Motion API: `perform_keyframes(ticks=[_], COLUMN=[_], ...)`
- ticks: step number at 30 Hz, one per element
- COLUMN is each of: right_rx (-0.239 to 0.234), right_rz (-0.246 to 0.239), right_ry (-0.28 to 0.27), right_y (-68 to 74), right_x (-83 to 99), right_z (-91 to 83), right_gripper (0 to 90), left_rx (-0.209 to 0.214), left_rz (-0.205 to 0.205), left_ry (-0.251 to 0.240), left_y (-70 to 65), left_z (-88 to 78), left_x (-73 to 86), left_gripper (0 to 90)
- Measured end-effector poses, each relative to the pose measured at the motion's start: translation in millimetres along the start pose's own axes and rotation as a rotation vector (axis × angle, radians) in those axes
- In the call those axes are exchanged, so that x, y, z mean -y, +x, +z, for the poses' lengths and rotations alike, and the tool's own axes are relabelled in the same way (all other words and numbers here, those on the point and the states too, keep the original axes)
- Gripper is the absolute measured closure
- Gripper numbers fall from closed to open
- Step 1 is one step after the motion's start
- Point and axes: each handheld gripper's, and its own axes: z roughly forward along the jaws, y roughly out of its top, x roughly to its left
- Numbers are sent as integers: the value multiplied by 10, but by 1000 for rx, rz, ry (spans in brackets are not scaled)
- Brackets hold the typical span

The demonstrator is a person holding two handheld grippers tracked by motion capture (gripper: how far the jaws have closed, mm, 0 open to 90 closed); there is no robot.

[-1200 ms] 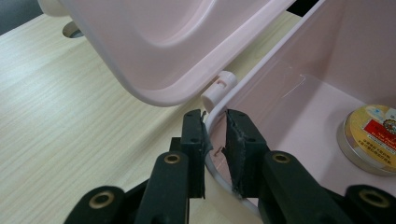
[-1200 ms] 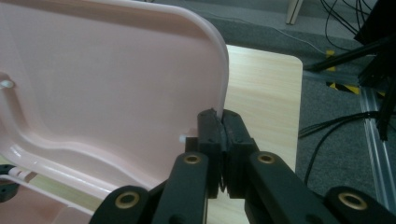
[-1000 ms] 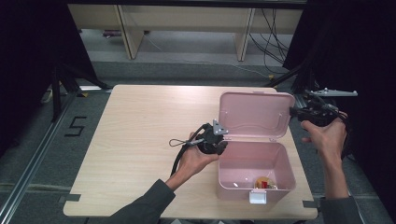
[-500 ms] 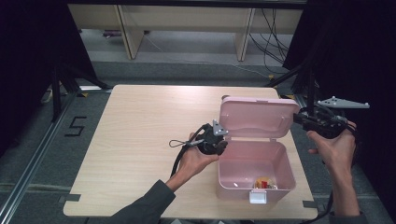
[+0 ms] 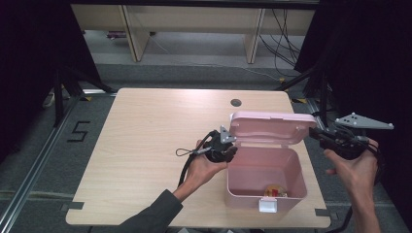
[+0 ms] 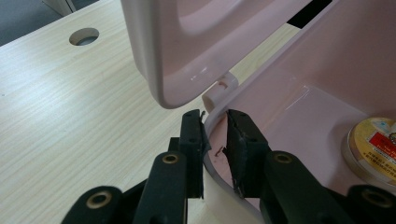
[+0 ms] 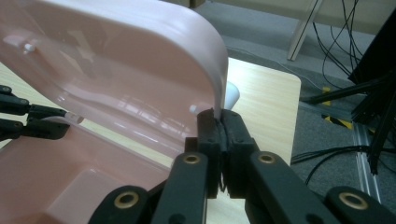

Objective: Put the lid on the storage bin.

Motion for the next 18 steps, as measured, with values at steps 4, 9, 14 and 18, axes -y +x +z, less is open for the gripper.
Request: perform_keyframes(ticks=[4, 9, 14, 18], right_rx=[-8, -8, 7, 4], right_rz=[8, -2, -18, -26], right_ry=[-5, -21, -36, -30], right_y=[-3, 16, 33, 48], right_x=[30, 60, 98, 117], right_z=[-26, -31, -49, -71], right_gripper=[880, 880, 879, 879], left_rx=[1, 16, 18, 29], left_rz=[-16, -25, -32, -40], left_ry=[-29, -60, -75, -80], left_y=[-4, 5, -5, 7], left_z=[-3, -27, -83, -97], left_x=[31, 74, 75, 84], left_gripper=[758, 756, 731, 721])
